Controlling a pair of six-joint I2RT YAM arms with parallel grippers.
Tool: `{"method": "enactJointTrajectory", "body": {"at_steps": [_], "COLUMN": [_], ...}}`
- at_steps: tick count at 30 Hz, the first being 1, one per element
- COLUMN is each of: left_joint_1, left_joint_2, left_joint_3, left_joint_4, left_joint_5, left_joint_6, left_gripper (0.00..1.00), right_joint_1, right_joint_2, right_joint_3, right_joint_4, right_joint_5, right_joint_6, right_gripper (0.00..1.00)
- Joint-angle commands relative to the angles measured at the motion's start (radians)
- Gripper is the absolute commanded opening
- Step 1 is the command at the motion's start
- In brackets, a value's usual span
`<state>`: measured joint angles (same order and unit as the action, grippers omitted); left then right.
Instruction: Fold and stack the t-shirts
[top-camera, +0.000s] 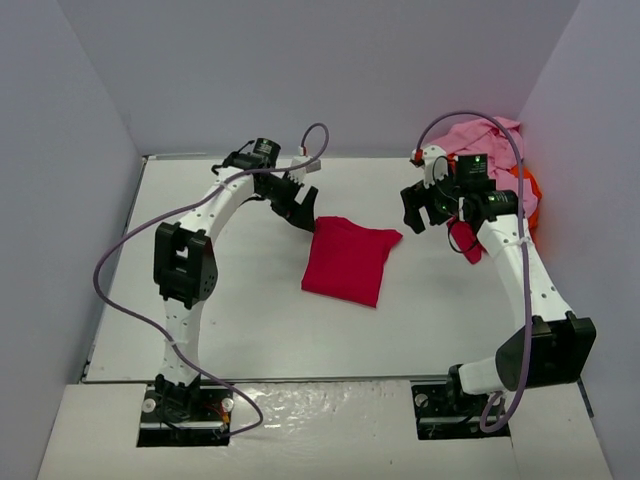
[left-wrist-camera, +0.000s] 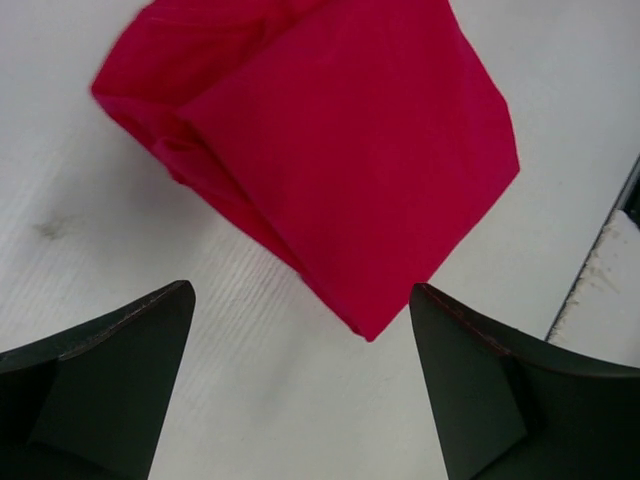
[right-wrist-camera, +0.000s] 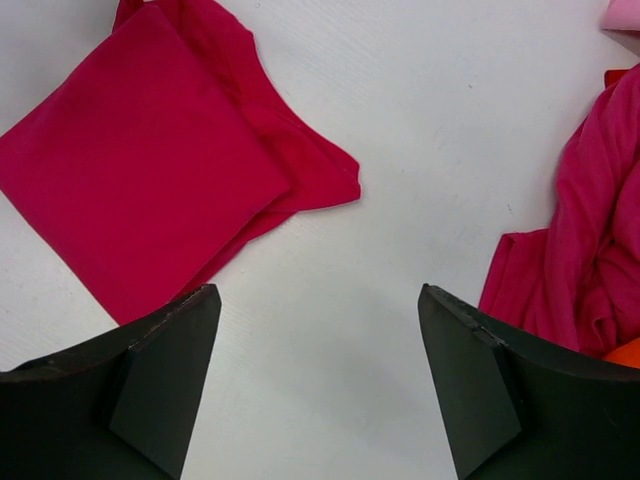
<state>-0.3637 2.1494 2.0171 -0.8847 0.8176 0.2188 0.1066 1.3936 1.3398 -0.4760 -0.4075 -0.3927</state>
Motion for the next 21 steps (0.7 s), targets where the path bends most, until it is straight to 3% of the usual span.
{"method": "enactJointTrajectory", "body": {"at_steps": [1,15,21], "left_joint_1": [0.0,-0.007,-0.02], "left_joint_2": [0.037,0.145,0.214], "left_joint_3": [0.014,-0.047,-0.006], "left_joint_4": [-0.002,0.081,0.059], "left_joint_5": [0.168,0.16,0.196], "left_joint_6": [-0.076,-0.141,-0.156], "left_gripper": [0.85,0.83,0.83], "right_joint_1": [0.002,-0.021,-0.022], "right_joint_2": [-0.06,-0.064,0.015], "right_joint_3": [-0.008,-0.06,-0.107], "right_joint_4": [0.025,0.012,-0.018], "right_joint_5": [0.023,0.084,-0.016], "right_joint_6": [0.003,0.025,0.062], "right_gripper": [0.78,0.8,0.79]}}
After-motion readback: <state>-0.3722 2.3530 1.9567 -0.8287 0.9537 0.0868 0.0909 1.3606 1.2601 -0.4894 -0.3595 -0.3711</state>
